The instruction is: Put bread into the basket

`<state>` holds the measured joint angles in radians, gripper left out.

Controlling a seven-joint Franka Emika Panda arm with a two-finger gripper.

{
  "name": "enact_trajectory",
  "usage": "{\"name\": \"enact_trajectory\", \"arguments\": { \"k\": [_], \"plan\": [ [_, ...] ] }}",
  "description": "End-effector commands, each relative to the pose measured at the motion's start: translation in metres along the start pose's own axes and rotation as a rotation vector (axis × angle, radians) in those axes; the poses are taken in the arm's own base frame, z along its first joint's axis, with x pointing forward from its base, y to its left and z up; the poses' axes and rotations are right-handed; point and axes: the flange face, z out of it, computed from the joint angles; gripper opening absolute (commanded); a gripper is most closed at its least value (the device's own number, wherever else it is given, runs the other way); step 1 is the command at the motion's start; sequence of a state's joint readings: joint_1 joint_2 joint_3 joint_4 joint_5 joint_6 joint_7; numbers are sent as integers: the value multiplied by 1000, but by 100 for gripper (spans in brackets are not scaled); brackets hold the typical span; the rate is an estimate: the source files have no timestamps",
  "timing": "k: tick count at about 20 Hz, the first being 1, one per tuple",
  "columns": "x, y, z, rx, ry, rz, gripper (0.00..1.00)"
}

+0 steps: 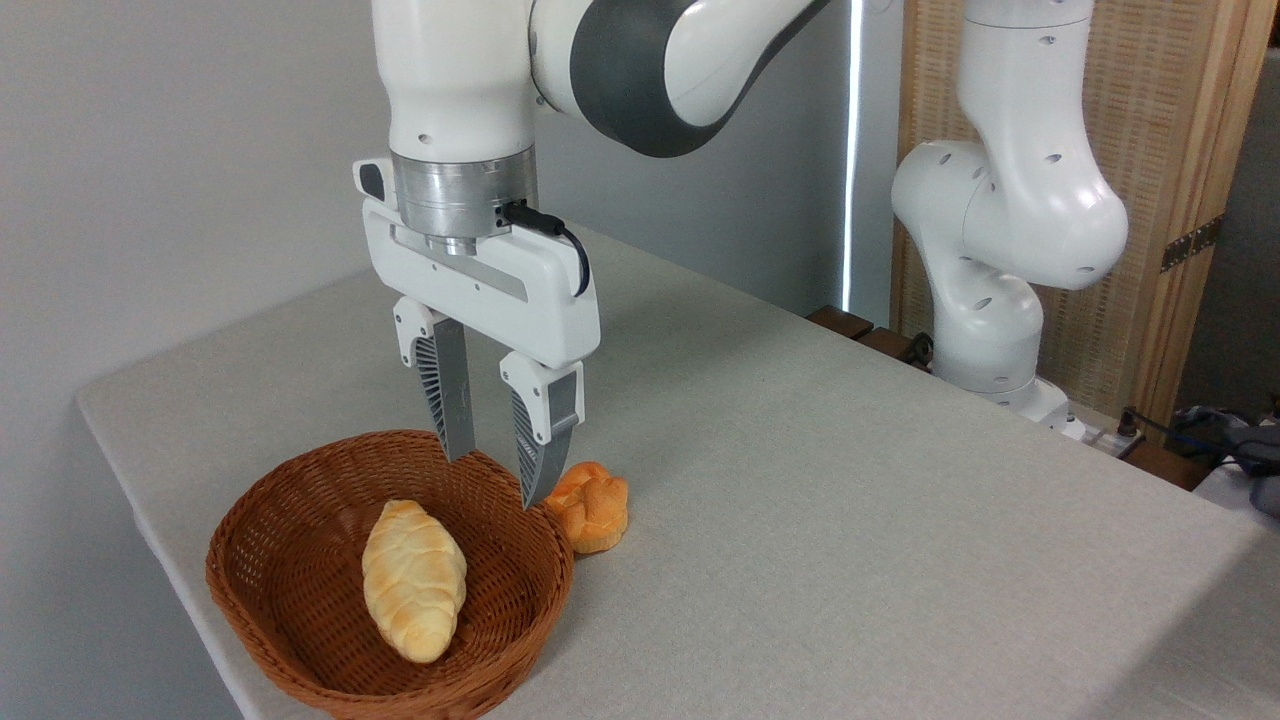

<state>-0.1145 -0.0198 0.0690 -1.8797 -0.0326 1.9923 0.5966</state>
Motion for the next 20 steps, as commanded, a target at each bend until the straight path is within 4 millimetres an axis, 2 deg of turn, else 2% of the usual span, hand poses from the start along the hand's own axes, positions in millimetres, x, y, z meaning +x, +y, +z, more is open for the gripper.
{"name": "enact_trajectory", "arguments": {
  "k": [1,13,17,20],
  "plan": [
    [-4,0,-3,-27,-15,11,100],
    [-5,9,9,-55,-56,62,100],
    [-12,19,19,-75,-81,81,100],
    [-27,31,23,-85,-91,143,100]
  ]
}}
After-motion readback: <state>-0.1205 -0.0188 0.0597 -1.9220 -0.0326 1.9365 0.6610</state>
